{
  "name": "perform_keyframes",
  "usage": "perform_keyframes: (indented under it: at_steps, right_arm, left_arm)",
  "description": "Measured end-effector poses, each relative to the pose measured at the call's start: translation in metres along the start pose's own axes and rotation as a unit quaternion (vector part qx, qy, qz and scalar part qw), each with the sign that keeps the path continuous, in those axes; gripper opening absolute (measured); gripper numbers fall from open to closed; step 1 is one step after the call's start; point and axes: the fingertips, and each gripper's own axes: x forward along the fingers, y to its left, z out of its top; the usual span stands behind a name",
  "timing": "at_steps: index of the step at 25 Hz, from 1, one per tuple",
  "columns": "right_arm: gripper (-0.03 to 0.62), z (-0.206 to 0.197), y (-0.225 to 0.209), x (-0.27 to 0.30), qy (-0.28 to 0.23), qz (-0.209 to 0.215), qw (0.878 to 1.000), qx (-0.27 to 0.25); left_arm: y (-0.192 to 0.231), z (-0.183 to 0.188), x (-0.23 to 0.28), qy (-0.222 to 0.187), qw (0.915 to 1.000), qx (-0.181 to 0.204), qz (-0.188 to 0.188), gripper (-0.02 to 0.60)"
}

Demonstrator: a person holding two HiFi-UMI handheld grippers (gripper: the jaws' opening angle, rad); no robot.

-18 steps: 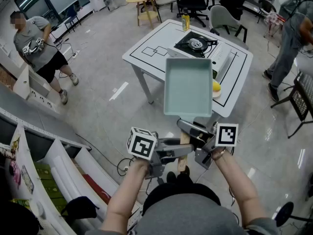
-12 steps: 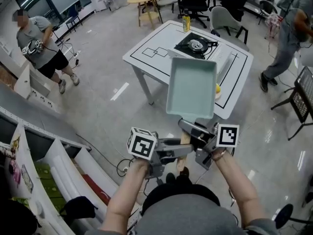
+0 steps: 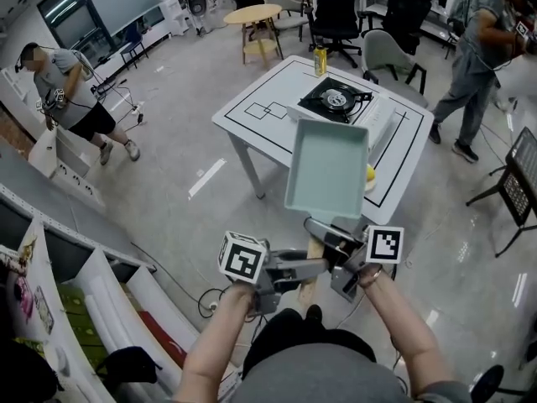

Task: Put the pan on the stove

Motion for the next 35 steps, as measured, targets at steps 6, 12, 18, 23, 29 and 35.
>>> perform_keyframes:
  at_steps: [6,12,18,23,29,35]
  right_arm:
    - [0.176,0.012,-0.008,0.005,0.008,0.004,1.0,-0.001]
    - [0.176,0.037,-0.027,0.019,0.006,-0.009,1.0,0.0]
    - [0.176,0.078,-0.055,0.049,-0.007,-0.023,1.0,-0.002]
    - [0.176,0.122,-0.076,0.085,-0.026,-0.038,0.999,-0.006]
    - [0.176,0.171,-0.102,0.126,-0.062,-0.058,0.996,0.004]
    - [0.176,0.207,-0.119,0.148,-0.098,-0.075,0.992,-0.004]
  left_arm:
    - [0.009,0.012,0.004,-0.005,0.9999,-0.01,0.006,0.117]
    - [0.029,0.04,0.004,-0.006,0.9999,-0.015,-0.003,0.117]
    - [0.059,0.087,-0.005,0.006,0.9997,-0.015,-0.018,0.118]
    - [0.085,0.139,-0.019,0.029,0.9989,-0.012,-0.035,0.118]
    - [0.113,0.198,-0.038,0.064,0.9961,-0.019,-0.057,0.12]
    - [0.134,0.236,-0.048,0.098,0.9918,-0.021,-0.079,0.121]
